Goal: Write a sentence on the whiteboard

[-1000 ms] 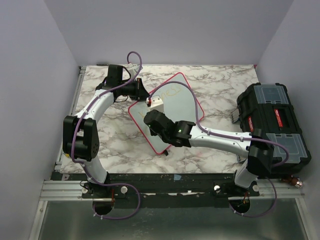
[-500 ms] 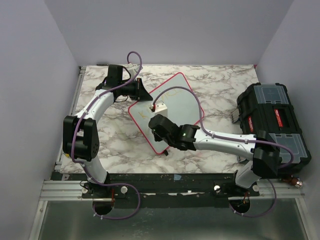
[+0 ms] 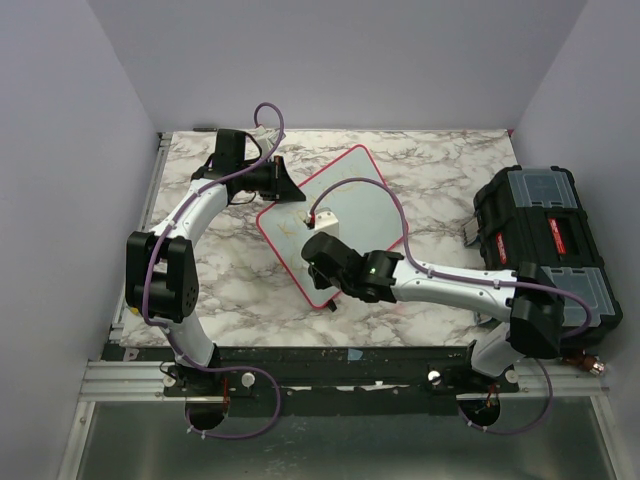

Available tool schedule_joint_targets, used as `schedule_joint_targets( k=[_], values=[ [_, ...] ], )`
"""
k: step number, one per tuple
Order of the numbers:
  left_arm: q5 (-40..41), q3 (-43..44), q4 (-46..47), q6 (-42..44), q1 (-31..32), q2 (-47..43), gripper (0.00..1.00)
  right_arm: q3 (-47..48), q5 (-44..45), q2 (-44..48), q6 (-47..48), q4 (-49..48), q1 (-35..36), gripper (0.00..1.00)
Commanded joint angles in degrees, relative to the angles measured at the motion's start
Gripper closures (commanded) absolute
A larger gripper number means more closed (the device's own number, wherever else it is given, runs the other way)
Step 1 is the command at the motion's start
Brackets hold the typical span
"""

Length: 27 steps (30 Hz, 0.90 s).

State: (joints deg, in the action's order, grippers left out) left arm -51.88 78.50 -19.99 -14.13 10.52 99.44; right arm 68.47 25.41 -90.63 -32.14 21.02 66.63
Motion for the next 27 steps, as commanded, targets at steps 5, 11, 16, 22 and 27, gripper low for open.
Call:
schedule_joint_targets(
  k=[5, 11, 16, 22, 27],
  values=[
    [4.5, -1.2, -2.3, 5.5, 1.1, -0.3, 1.0, 0.7, 0.8, 3.5, 0.3, 3.2, -0.2, 0.99],
    [4.5, -1.3, -2.3, 5.5, 1.1, -0.2, 1.0, 2.3, 1.0, 3.0, 1.3, 1.7, -0.3, 0.99],
    [4.5, -1.2, -2.2, 5.5, 1.1, -0.3, 1.0, 4.4, 2.2, 1.1, 2.1, 1.1, -0.3, 0.99],
    [4.5, -1.2, -2.3, 5.5, 1.1, -0.3, 1.0, 6.8, 3.4, -1.3, 2.9, 0.7, -0.2, 0.99],
    [4.5, -1.3, -2.4, 5.6, 1.1, -0.3, 1.0, 7.7, 4.4, -2.9, 3.2, 0.6, -0.2, 0.99]
  ],
)
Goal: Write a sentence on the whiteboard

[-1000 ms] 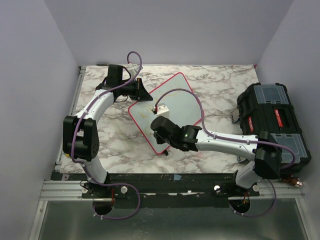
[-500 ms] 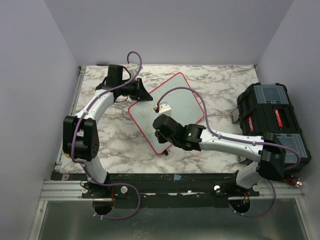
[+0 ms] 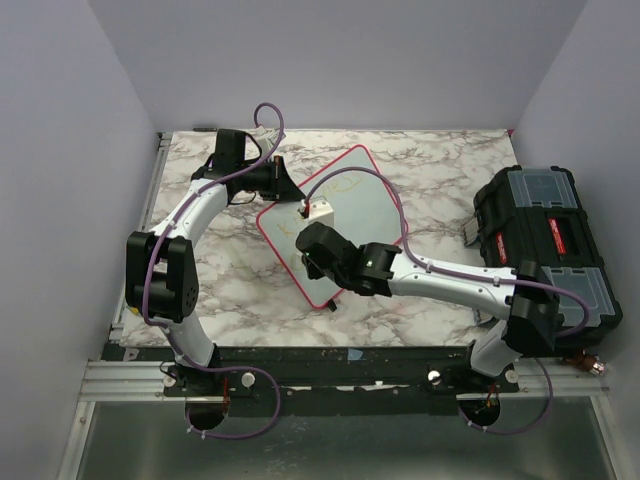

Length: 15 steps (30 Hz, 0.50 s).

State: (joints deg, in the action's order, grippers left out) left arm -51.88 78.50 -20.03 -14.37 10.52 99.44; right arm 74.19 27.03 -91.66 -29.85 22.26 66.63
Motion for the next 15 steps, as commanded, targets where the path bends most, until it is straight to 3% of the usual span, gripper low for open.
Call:
schedule_joint_targets(
  k=[1, 15],
  values=[
    [4.5, -1.2, -2.3, 5.8, 1.1, -0.3, 1.0, 2.1, 3.1, -2.0, 1.0, -0.6, -0.2, 0.99],
    [4.6, -1.3, -2.3, 5.8, 1.1, -0.2, 1.0, 2.1, 4.9, -3.9, 1.3, -1.0, -0.3, 0.99]
  ],
)
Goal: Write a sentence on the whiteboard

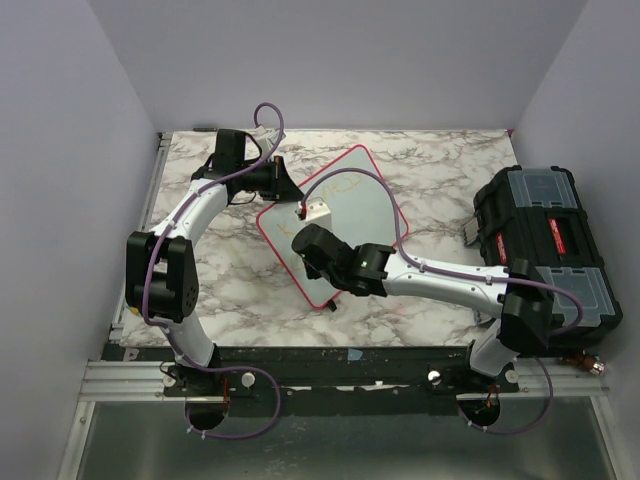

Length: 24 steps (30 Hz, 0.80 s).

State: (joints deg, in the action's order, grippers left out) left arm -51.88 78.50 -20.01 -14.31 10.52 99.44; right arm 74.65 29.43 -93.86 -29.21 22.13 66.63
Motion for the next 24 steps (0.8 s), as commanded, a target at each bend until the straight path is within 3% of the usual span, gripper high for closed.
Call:
schedule_joint_targets(
  k=[1, 24],
  values=[
    [4.6, -1.2, -2.3, 5.8, 1.1, -0.2, 1.0, 1.7, 2.6, -1.8, 0.8, -0.9, -0.3, 0.99],
    [4.5, -1.2, -2.3, 5.8, 1.1, -0.3, 1.0, 2.7, 5.4, -2.8, 0.7, 0.5, -1.2, 0.99]
  ],
)
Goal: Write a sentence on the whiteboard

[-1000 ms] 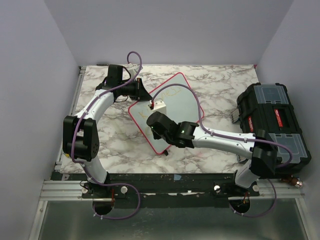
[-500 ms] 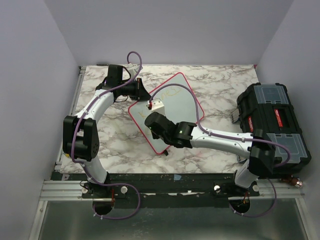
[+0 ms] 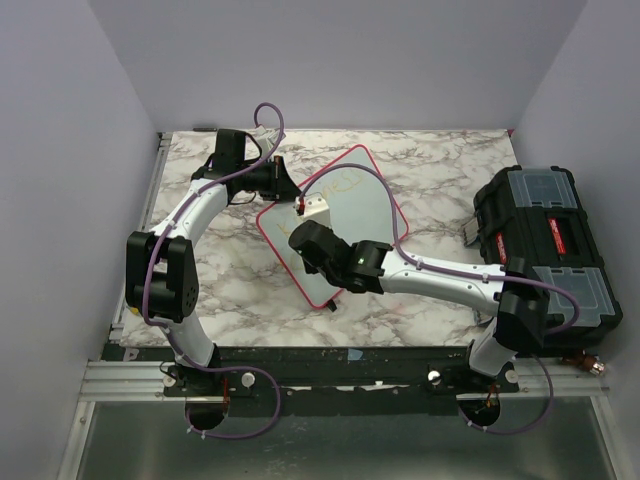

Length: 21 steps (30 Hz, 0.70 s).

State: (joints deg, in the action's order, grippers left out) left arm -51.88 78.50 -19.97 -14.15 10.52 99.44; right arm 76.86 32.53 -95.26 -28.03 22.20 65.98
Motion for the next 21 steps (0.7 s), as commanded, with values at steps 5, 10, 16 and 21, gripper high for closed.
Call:
schedule_joint_targets(
  k=[5, 10, 16, 21],
  values=[
    [4.5, -1.2, -2.4, 5.6, 1.1, -0.3, 1.0, -0.8, 2.0, -0.6, -1.4, 1.0, -0.5, 0.99],
    [4.5, -1.2, -2.4, 5.6, 1.1, -0.4, 1.0, -2.9, 0.6, 0.8, -2.4, 1.2, -0.5, 0.99],
    [4.5, -1.2, -2.4, 5.6, 1.1, -0.3, 1.0, -4.6, -1.7, 1.9, -3.3, 1.1, -0.5, 0.99],
    [4.5, -1.2, -2.4, 5.6, 1.1, -0.3, 1.0, -6.3, -4.1, 3.0, -3.7, 0.5, -0.5, 0.99]
  ],
)
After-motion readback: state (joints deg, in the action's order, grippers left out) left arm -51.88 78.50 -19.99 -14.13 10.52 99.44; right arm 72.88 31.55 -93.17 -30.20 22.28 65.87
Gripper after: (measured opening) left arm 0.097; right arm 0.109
